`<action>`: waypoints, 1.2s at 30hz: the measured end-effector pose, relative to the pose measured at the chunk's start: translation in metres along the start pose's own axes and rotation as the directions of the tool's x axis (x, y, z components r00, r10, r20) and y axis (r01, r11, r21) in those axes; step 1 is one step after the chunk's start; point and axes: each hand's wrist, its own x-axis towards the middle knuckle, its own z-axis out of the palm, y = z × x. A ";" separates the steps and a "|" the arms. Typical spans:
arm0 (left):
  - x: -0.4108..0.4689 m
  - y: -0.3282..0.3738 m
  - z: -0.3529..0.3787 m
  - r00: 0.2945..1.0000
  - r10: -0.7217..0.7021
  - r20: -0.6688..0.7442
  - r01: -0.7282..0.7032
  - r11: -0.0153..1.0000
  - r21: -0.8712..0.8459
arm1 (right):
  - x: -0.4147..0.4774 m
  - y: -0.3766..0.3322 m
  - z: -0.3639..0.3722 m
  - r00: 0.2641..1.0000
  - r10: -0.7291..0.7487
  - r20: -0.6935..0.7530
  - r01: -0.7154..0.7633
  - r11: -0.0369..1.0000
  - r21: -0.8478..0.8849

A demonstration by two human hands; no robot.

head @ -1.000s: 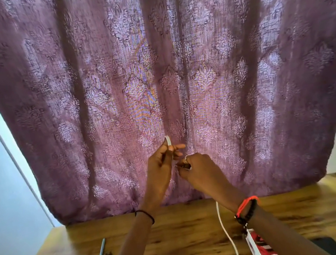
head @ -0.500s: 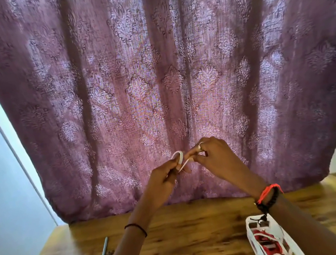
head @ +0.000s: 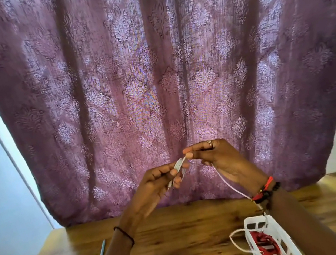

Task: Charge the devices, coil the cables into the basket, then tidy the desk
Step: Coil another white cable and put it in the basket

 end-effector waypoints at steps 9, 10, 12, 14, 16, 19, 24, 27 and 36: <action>0.007 -0.011 0.005 0.990 -0.024 -0.138 -0.063 0.803 -0.593 | 0.009 0.026 0.023 0.983 0.175 -0.047 -0.150 0.932 0.331; 0.007 -0.013 0.006 0.989 -0.029 -0.142 -0.068 0.771 -0.633 | 0.008 0.029 0.026 0.981 0.181 -0.067 -0.150 0.934 0.325; 0.009 -0.016 0.005 0.985 -0.021 -0.169 -0.103 0.718 -0.688 | 0.007 0.034 0.031 0.973 0.188 -0.136 -0.151 0.957 0.248; 0.012 -0.017 0.003 0.977 -0.011 -0.211 -0.151 0.663 -0.733 | 0.005 0.043 0.035 0.965 0.146 -0.218 -0.133 0.988 0.072; 0.016 -0.018 -0.001 0.962 -0.008 -0.275 -0.212 0.614 -0.760 | 0.003 0.054 0.037 0.969 0.025 -0.245 -0.072 0.980 -0.184; 0.023 -0.018 -0.005 0.919 -0.053 -0.390 -0.265 0.650 -0.712 | -0.003 0.069 0.040 0.972 -0.101 -0.211 -0.017 0.868 -0.496; 0.028 -0.014 -0.001 0.824 0.028 -0.566 -0.299 0.870 -0.391 | -0.017 0.075 0.046 0.992 -0.080 -0.094 -0.002 0.750 -0.662; 0.027 -0.014 -0.003 0.782 0.180 -0.596 -0.250 0.967 -0.037 | -0.022 0.077 0.052 0.999 -0.024 -0.032 -0.007 0.690 -0.724; 0.023 -0.031 -0.013 0.878 0.418 -0.236 -0.030 0.538 0.842 | -0.015 0.068 0.043 0.997 -0.029 0.067 0.072 0.565 -0.822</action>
